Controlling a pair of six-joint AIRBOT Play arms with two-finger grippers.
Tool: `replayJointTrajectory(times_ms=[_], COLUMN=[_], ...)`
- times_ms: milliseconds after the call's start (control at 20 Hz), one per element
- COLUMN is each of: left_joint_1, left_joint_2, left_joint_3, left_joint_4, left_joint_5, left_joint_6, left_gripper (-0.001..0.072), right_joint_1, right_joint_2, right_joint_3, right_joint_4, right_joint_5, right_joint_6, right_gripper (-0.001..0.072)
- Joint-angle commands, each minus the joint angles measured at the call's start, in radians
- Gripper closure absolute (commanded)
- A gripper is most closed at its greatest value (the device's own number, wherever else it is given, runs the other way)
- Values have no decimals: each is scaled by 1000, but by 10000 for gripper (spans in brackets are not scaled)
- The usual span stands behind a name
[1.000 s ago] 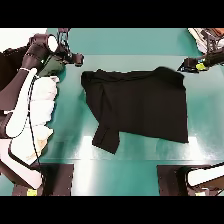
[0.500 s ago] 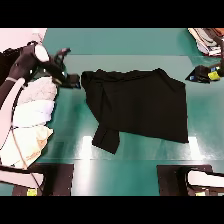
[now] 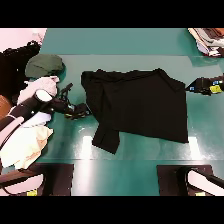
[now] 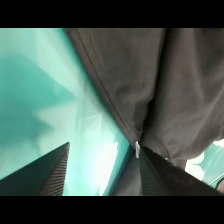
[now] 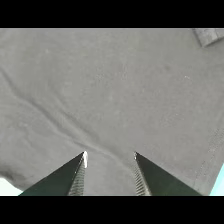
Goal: Fold the shirts.
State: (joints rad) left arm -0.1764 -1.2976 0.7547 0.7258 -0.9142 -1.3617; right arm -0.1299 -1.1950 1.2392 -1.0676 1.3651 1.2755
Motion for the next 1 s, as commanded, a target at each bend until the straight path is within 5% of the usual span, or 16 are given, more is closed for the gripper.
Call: replayJointTrajectory(times_ms=[0,250,300,350,400,950], left_joint_1=[-103,-187,-187,-187,-185,122], left_joint_2=[14,-40,-43,-43,-43,235], left_joint_3=[-83,-82,-83,-79,-69,76], left_joint_4=[-90,-91,-90,-91,-90,253], left_joint_5=[189,293,297,301,301,-40], left_joint_6=[39,-63,-86,-90,-90,-77], left_gripper=[218,220,273,505,662,685], right_joint_1=[1,1,1,1,1,-108], right_joint_2=[21,21,21,21,21,21], right_joint_3=[-12,-12,-12,-12,-12,-13], right_joint_4=[3,3,3,3,3,-7], right_joint_5=[7,38,44,49,51,118], right_joint_6=[-1,-1,-1,-1,-1,-1], right_gripper=[357,357,357,357,357,367])
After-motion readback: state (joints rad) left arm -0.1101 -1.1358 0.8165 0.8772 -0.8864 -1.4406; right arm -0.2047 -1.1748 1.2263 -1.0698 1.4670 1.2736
